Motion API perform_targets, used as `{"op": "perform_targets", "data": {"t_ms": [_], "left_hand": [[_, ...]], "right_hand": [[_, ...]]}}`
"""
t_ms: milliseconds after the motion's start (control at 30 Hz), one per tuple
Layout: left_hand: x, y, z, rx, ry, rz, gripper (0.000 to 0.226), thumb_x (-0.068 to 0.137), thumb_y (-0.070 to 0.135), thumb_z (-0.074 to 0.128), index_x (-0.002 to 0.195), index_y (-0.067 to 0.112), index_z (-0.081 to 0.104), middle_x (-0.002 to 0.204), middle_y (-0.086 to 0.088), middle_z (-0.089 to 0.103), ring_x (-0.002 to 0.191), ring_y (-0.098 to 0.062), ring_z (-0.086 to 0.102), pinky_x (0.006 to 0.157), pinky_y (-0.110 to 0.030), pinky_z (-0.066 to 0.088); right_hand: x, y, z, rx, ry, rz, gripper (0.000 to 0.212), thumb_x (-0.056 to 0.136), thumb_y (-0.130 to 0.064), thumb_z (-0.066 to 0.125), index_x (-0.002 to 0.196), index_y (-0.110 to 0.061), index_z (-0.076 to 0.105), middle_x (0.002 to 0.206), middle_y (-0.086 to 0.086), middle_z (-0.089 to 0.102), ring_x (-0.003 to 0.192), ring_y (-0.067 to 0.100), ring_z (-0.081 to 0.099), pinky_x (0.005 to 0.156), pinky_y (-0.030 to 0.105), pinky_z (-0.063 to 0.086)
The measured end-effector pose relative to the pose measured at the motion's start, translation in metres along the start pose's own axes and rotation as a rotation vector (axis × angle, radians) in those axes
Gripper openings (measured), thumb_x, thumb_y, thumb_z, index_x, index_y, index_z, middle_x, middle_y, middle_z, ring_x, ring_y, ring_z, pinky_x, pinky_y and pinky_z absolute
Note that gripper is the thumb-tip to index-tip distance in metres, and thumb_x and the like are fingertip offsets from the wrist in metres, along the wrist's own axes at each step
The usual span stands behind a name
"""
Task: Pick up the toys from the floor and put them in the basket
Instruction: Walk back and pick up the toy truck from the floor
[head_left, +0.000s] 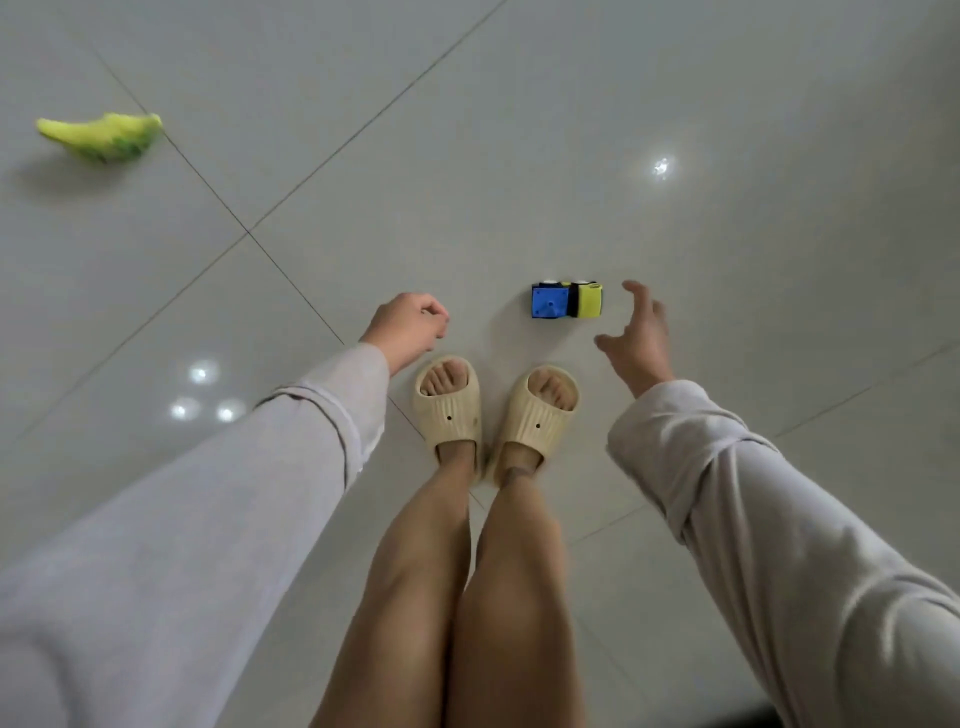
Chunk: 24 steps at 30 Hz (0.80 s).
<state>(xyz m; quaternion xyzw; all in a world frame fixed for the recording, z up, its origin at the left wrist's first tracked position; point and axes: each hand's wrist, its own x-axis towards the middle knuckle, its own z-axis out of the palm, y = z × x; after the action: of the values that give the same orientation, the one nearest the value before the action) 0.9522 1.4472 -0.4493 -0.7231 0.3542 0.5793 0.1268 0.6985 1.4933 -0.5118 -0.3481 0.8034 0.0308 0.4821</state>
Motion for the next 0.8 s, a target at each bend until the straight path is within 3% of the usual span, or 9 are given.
{"op": "perform_targets", "data": {"t_ms": [67,167,233,367,500,600,700,800], "left_hand": [[0.031,-0.020,0.008,0.013,-0.012,-0.031,0.014,0.086,0.015,0.046,0.086,0.018,0.060,0.085,-0.002,0.063,0.077,-0.022,0.058,0.055,-0.021,0.038],[0.068,-0.048,0.015,0.043,-0.018,-0.066,0.014,0.086,0.014,0.046,0.086,0.017,0.060,0.087,-0.004,0.063,0.079,-0.022,0.057,0.065,-0.024,0.039],[0.086,-0.061,0.016,0.072,-0.023,-0.084,0.014,0.086,0.013,0.047,0.087,0.017,0.061,0.092,-0.006,0.064,0.079,-0.022,0.057,0.068,-0.024,0.038],[0.098,-0.067,0.001,0.106,-0.003,-0.098,0.019,0.086,0.014,0.047,0.094,0.016,0.065,0.105,-0.009,0.067,0.094,-0.027,0.062,0.077,-0.024,0.039],[0.072,-0.053,-0.023,0.117,0.016,-0.057,0.015,0.085,0.015,0.048,0.087,0.020,0.062,0.097,-0.006,0.065,0.087,-0.025,0.059,0.076,-0.024,0.038],[0.028,-0.036,-0.044,0.111,0.036,-0.014,0.015,0.084,0.015,0.048,0.086,0.021,0.061,0.096,-0.005,0.064,0.085,-0.024,0.058,0.077,-0.025,0.040],[-0.037,-0.017,-0.062,0.082,0.065,0.010,0.019,0.084,0.013,0.047,0.089,0.017,0.064,0.102,-0.012,0.068,0.089,-0.028,0.061,0.085,-0.031,0.047],[-0.118,-0.001,-0.077,0.045,0.087,0.021,0.023,0.084,0.012,0.046,0.096,0.012,0.067,0.106,-0.015,0.069,0.100,-0.033,0.064,0.090,-0.033,0.048]], "right_hand": [[0.026,0.011,0.026,-0.079,0.006,-0.084,0.080,0.073,0.004,0.067,0.142,-0.018,0.034,0.145,0.014,0.034,0.127,0.029,0.045,0.102,0.029,0.037],[0.063,0.018,0.053,-0.268,0.013,-0.202,0.083,0.072,0.010,0.061,0.142,-0.024,0.032,0.151,0.010,0.027,0.124,0.035,0.046,0.096,0.045,0.047],[0.083,0.020,0.066,-0.419,0.023,-0.238,0.082,0.074,0.013,0.054,0.141,-0.030,0.032,0.153,0.006,0.024,0.119,0.038,0.048,0.085,0.049,0.052],[0.105,0.028,0.074,-0.581,0.000,-0.326,0.058,0.080,0.007,0.051,0.131,-0.018,0.045,0.141,0.007,0.040,0.102,0.040,0.059,0.069,0.040,0.048],[0.075,0.019,0.062,-0.389,-0.063,-0.158,0.048,0.077,-0.009,0.063,0.124,-0.008,0.052,0.124,0.018,0.056,0.105,0.040,0.060,0.079,0.039,0.047],[0.016,-0.001,0.040,-0.234,-0.088,0.003,0.037,0.070,-0.028,0.069,0.102,-0.010,0.063,0.095,0.015,0.070,0.090,0.035,0.065,0.069,0.031,0.044],[-0.062,-0.016,0.004,0.002,-0.048,0.088,0.036,0.068,-0.037,0.074,0.094,-0.016,0.062,0.079,0.001,0.063,0.079,0.023,0.060,0.066,0.027,0.040],[-0.144,-0.035,-0.043,0.121,-0.049,0.117,0.041,0.071,-0.037,0.074,0.099,-0.008,0.063,0.082,0.007,0.062,0.077,0.023,0.056,0.070,0.037,0.047]]}}
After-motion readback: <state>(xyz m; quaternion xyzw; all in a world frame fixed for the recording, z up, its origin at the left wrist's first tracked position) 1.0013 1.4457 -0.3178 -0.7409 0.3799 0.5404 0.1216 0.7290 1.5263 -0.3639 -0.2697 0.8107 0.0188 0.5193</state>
